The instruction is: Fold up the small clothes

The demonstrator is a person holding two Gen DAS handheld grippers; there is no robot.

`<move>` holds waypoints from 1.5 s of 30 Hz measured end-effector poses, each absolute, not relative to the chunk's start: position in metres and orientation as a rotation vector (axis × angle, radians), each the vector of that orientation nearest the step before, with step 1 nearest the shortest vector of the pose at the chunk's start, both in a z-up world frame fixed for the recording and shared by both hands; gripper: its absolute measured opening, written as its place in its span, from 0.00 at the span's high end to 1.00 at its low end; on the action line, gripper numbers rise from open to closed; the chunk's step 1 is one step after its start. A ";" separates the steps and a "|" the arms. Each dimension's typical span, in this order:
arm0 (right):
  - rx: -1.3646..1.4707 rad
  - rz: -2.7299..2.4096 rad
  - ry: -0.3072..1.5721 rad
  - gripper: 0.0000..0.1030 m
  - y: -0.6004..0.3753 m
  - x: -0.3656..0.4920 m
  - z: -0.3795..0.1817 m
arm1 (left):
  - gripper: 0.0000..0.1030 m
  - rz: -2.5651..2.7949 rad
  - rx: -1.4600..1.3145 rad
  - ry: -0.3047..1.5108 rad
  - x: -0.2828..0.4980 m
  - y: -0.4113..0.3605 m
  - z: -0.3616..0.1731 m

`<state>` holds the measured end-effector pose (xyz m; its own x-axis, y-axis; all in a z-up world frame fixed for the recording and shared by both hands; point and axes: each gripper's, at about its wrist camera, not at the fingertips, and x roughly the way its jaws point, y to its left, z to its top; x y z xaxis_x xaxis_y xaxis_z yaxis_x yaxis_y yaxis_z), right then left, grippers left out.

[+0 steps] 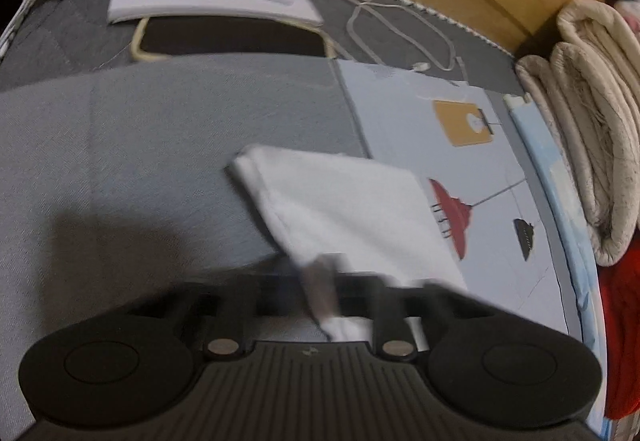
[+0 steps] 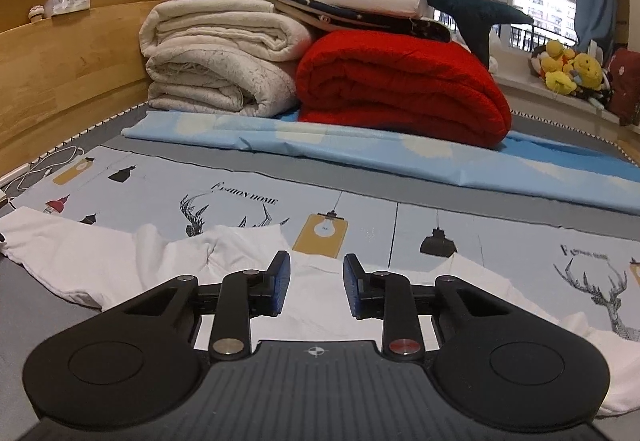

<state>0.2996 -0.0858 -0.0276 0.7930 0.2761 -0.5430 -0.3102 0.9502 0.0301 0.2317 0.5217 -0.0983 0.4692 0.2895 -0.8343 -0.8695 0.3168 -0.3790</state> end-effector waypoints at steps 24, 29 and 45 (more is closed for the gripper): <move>0.227 0.020 0.740 0.63 -0.157 0.279 -0.007 | 0.73 0.093 -0.559 0.845 0.290 0.181 -0.019; 0.347 -0.043 0.794 0.63 -0.177 0.288 -0.019 | 0.73 0.290 -0.523 0.836 0.292 0.213 -0.028; 0.497 -0.041 1.142 0.67 -0.175 0.353 -0.129 | 0.73 0.390 -0.577 0.892 0.357 0.260 -0.052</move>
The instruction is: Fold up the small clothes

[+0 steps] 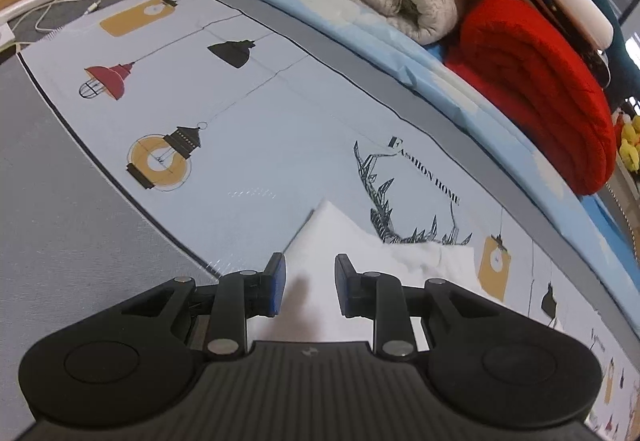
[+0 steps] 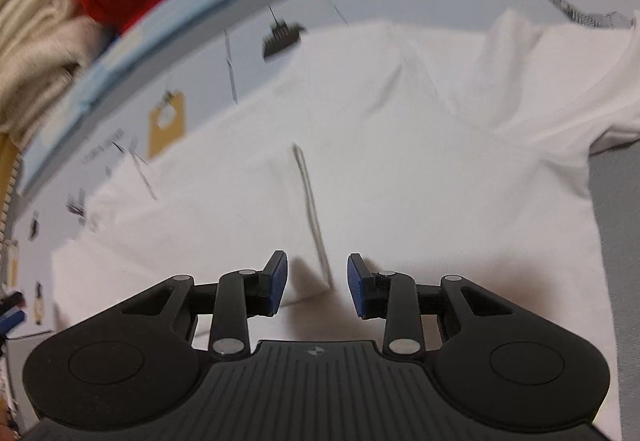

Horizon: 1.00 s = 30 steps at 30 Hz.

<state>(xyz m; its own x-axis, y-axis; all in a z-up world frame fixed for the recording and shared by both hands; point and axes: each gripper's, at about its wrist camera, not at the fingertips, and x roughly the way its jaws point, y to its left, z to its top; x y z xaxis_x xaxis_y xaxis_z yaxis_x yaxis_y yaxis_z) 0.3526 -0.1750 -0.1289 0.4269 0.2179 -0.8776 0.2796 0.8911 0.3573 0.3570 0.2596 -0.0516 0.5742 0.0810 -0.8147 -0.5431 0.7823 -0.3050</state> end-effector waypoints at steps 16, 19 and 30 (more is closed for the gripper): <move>0.278 0.137 0.568 1.00 -0.189 0.326 -0.015 | 0.73 0.412 -0.532 0.866 0.363 0.264 -0.049; 0.237 0.022 0.635 1.00 -0.215 0.336 -0.024 | 0.73 0.392 -0.522 0.881 0.366 0.257 -0.053; 0.284 -0.150 0.808 1.00 -0.259 0.351 -0.055 | 0.73 0.221 -0.548 0.990 0.377 0.229 -0.078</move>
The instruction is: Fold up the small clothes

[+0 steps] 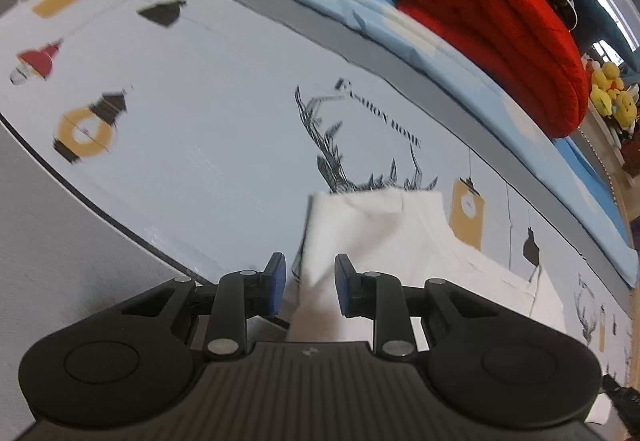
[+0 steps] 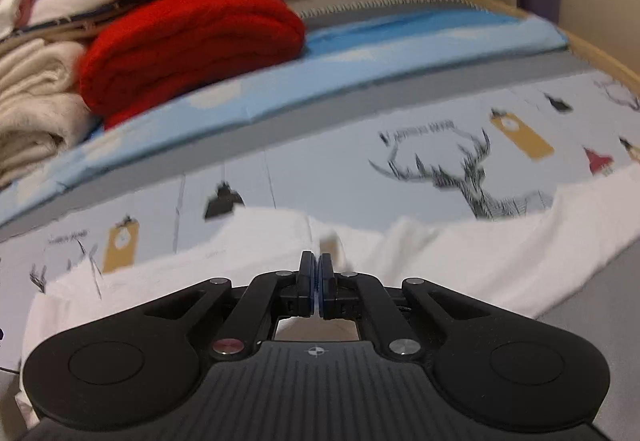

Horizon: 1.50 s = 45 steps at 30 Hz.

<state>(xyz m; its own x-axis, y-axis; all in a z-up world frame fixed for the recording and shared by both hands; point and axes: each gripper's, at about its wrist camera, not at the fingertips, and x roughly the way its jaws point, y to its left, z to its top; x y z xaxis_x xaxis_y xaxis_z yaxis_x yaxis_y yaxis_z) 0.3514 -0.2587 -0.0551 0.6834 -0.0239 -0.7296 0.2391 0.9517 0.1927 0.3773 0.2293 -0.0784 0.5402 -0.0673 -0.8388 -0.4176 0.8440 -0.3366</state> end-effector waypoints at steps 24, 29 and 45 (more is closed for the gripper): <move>0.413 -0.213 0.805 0.86 -0.274 0.359 -0.054 | 0.97 0.167 -0.504 1.065 0.417 0.222 -0.118; 0.421 -0.198 0.843 0.86 -0.273 0.364 -0.060 | 0.98 0.193 -0.448 1.010 0.415 0.220 -0.105; 0.533 -0.194 1.150 0.78 -0.283 0.362 -0.128 | 0.88 0.076 -0.431 1.209 0.387 0.178 -0.117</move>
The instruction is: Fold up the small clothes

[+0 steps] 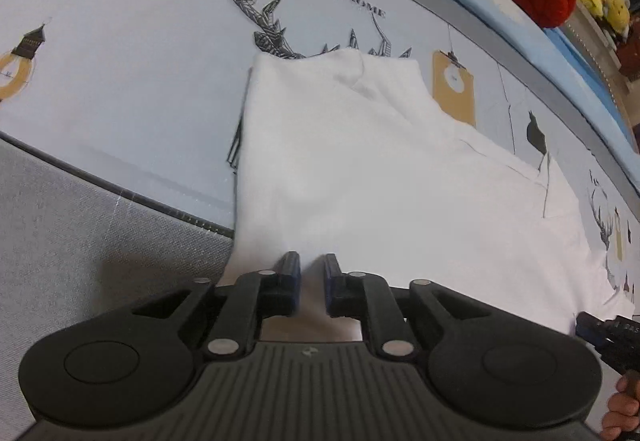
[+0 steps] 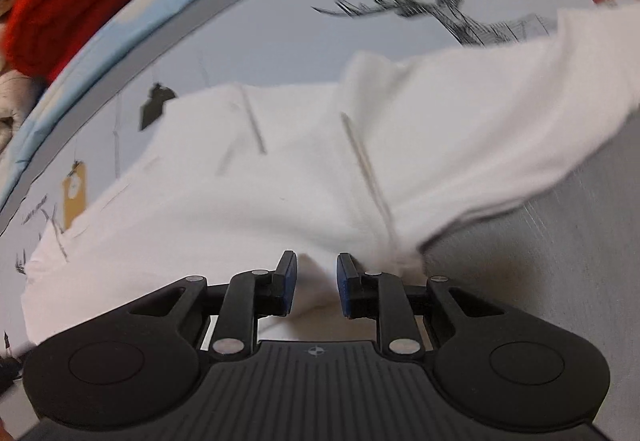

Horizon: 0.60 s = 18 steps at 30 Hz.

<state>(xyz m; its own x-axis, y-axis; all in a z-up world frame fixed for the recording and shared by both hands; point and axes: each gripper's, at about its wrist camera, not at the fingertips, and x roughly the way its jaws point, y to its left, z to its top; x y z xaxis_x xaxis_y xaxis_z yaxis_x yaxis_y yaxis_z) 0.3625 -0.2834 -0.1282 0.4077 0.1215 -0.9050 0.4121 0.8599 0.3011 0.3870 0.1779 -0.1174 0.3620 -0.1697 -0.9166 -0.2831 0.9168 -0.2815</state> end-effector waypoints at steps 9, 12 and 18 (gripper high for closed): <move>0.503 -0.203 1.147 0.73 -0.284 0.353 -0.119 | 0.71 0.035 -0.371 1.234 0.372 0.156 -0.116; 0.539 -0.216 1.151 0.74 -0.292 0.346 -0.118 | 0.71 0.036 -0.295 1.169 0.371 0.142 -0.098; 0.472 -0.234 0.974 0.72 -0.319 0.333 -0.080 | 0.59 -0.066 -0.178 1.098 0.371 0.105 -0.079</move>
<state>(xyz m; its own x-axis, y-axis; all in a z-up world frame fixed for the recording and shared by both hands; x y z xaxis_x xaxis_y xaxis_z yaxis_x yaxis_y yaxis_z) 0.3332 -0.3194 -0.0797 0.5472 0.0185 -0.8368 0.3965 0.8747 0.2787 0.3713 0.1047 -0.0794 0.4554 -0.1413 -0.8790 -0.0343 0.9838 -0.1759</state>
